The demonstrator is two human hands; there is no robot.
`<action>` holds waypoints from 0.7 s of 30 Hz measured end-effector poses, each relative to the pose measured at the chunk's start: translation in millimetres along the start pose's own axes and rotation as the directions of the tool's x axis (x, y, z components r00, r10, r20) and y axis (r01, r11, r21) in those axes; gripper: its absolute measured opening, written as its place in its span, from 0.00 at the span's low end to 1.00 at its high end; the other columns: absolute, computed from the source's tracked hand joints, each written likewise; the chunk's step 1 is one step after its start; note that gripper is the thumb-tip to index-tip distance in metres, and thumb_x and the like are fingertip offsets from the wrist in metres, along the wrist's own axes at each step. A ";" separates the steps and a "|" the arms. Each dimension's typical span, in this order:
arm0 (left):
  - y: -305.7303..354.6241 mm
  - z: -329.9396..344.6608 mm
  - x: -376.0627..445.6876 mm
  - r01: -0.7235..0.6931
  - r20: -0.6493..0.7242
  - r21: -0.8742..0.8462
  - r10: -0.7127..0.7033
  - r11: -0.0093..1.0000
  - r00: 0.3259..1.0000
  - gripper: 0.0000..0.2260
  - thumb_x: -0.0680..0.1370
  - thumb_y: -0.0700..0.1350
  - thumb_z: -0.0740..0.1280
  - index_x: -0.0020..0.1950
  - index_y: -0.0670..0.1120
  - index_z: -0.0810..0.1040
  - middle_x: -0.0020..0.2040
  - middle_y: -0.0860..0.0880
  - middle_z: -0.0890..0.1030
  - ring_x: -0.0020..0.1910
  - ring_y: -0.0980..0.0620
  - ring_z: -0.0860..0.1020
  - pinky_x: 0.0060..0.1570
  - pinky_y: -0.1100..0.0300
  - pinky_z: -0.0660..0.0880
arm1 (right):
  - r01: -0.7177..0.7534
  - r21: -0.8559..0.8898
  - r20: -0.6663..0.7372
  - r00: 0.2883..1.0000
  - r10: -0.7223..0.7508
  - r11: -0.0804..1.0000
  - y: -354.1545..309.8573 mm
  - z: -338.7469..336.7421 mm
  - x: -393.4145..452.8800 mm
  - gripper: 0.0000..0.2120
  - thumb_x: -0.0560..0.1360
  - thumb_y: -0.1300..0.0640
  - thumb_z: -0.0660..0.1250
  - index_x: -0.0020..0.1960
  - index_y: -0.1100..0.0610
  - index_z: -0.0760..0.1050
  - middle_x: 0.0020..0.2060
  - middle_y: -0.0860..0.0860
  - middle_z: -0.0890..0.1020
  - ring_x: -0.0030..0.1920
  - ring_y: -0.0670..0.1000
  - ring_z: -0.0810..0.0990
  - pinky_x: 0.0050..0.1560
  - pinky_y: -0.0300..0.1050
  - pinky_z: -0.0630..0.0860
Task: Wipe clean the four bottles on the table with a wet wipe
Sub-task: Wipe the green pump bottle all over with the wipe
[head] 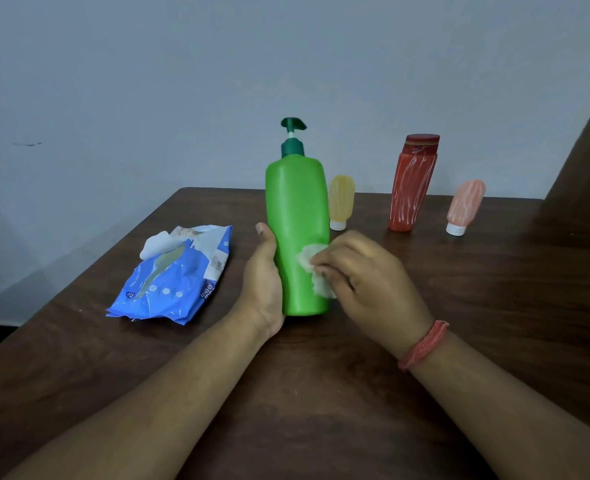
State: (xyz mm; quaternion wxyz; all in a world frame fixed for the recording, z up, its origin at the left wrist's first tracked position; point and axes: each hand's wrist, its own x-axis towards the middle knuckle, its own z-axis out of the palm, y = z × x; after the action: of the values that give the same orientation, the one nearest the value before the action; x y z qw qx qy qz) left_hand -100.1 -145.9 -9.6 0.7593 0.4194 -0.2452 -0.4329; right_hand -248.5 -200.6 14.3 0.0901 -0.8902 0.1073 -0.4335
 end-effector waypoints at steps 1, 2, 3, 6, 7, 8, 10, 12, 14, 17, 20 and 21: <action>-1.0 1.6 -1.6 -0.008 0.017 0.023 0.007 1.000 1.000 0.34 0.83 0.64 0.47 0.49 0.49 0.89 0.53 0.42 0.87 0.51 0.46 0.86 0.43 0.55 0.83 | -0.033 -0.005 -0.068 0.997 0.033 0.999 1.3 -0.8 1.7 0.04 0.77 0.65 0.69 0.50 0.60 0.82 0.46 0.51 0.79 0.47 0.50 0.78 0.48 0.45 0.77; -2.0 2.6 -2.8 -0.016 0.039 0.047 0.014 0.999 0.999 0.33 0.84 0.64 0.47 0.50 0.50 0.89 0.53 0.43 0.87 0.51 0.47 0.86 0.42 0.55 0.83 | -0.064 0.000 -0.135 0.989 0.063 0.998 2.4 -1.7 3.0 0.04 0.77 0.65 0.69 0.50 0.60 0.81 0.46 0.51 0.79 0.47 0.48 0.78 0.49 0.40 0.75; -2.8 3.2 -3.9 -0.023 0.056 0.068 0.019 0.997 0.998 0.32 0.84 0.64 0.47 0.51 0.51 0.88 0.53 0.43 0.87 0.50 0.47 0.86 0.41 0.55 0.83 | -0.090 0.012 -0.190 0.978 0.090 0.996 3.1 -2.6 4.0 0.03 0.77 0.65 0.69 0.49 0.60 0.81 0.46 0.51 0.79 0.47 0.46 0.77 0.49 0.35 0.73; -1.8 1.9 -4.0 -0.053 0.050 0.089 0.048 0.995 0.998 0.32 0.84 0.64 0.47 0.52 0.51 0.88 0.54 0.42 0.87 0.51 0.46 0.86 0.43 0.55 0.83 | -0.102 0.125 -0.167 0.978 0.122 0.987 5.8 -4.6 0.9 0.03 0.76 0.64 0.70 0.49 0.58 0.81 0.45 0.49 0.78 0.47 0.44 0.77 0.47 0.33 0.72; -0.4 0.1 -2.5 -0.065 0.025 0.087 0.063 0.994 0.998 0.32 0.84 0.64 0.47 0.51 0.50 0.88 0.54 0.42 0.86 0.52 0.45 0.86 0.45 0.54 0.83 | -0.107 0.183 -0.107 0.986 0.128 0.977 7.0 -4.5 -1.4 0.03 0.76 0.64 0.71 0.48 0.57 0.81 0.45 0.47 0.79 0.46 0.44 0.78 0.46 0.34 0.72; 1.3 -1.4 -0.6 -0.079 -0.003 0.085 0.079 0.993 0.997 0.33 0.83 0.64 0.47 0.50 0.49 0.89 0.54 0.41 0.86 0.53 0.45 0.86 0.46 0.53 0.83 | -0.131 0.233 -0.045 0.988 0.145 0.964 8.4 -4.1 -3.4 0.03 0.76 0.63 0.71 0.48 0.57 0.80 0.44 0.46 0.79 0.45 0.46 0.78 0.44 0.36 0.73; 3.3 -4.0 3.5 -0.113 -0.051 0.092 0.118 0.989 0.992 0.33 0.84 0.64 0.48 0.48 0.49 0.89 0.52 0.41 0.87 0.51 0.45 0.86 0.46 0.53 0.83 | -0.232 0.303 0.029 0.972 0.234 0.924 10.6 -1.0 -5.1 0.04 0.75 0.64 0.71 0.46 0.56 0.80 0.42 0.45 0.79 0.42 0.47 0.79 0.42 0.40 0.74; 3.6 -6.5 5.7 -0.138 -0.092 0.103 0.147 0.985 0.985 0.32 0.83 0.65 0.49 0.48 0.48 0.88 0.50 0.42 0.87 0.49 0.44 0.86 0.43 0.53 0.83 | -0.352 0.353 0.071 0.934 0.351 0.867 11.1 4.5 -5.5 0.06 0.74 0.66 0.71 0.44 0.56 0.79 0.39 0.45 0.79 0.40 0.49 0.80 0.41 0.47 0.77; 4.0 -8.6 5.6 -0.135 -0.092 0.088 0.143 0.987 0.985 0.33 0.82 0.66 0.50 0.49 0.45 0.88 0.48 0.39 0.87 0.46 0.42 0.86 0.41 0.52 0.82 | -0.400 0.372 0.126 0.916 0.381 0.838 10.5 8.2 -6.4 0.07 0.74 0.67 0.70 0.43 0.55 0.78 0.38 0.48 0.80 0.39 0.51 0.82 0.41 0.52 0.79; 3.8 -11.1 7.2 -0.117 -0.092 0.045 0.121 0.992 0.988 0.35 0.82 0.66 0.49 0.46 0.45 0.88 0.44 0.37 0.86 0.42 0.42 0.86 0.38 0.53 0.82 | -0.311 0.360 0.126 0.950 0.284 0.880 9.2 7.4 -8.4 0.07 0.73 0.67 0.70 0.42 0.56 0.78 0.38 0.46 0.79 0.39 0.48 0.80 0.39 0.42 0.76; 1.9 -11.2 11.3 -0.082 -0.123 0.003 0.082 0.997 0.989 0.36 0.83 0.67 0.48 0.45 0.43 0.87 0.42 0.37 0.85 0.40 0.42 0.85 0.39 0.53 0.82 | -0.232 0.346 0.058 0.972 0.227 0.909 7.1 6.7 -7.8 0.06 0.73 0.66 0.70 0.44 0.57 0.78 0.40 0.44 0.78 0.41 0.47 0.79 0.40 0.38 0.75; 1.9 -11.3 12.1 -0.068 -0.130 -0.001 0.067 0.998 0.989 0.36 0.82 0.67 0.48 0.47 0.42 0.86 0.42 0.37 0.85 0.40 0.42 0.85 0.41 0.52 0.82 | -0.232 0.360 0.060 0.972 0.225 0.904 6.7 6.8 -7.3 0.05 0.74 0.66 0.70 0.44 0.57 0.79 0.40 0.44 0.78 0.41 0.48 0.79 0.41 0.43 0.77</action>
State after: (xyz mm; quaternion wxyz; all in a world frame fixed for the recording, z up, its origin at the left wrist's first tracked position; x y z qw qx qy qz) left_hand -84.9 -151.0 -13.8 0.7890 0.4359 -0.2082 -0.3797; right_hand -248.2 -204.6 3.0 0.3046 -0.8428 0.1278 -0.4249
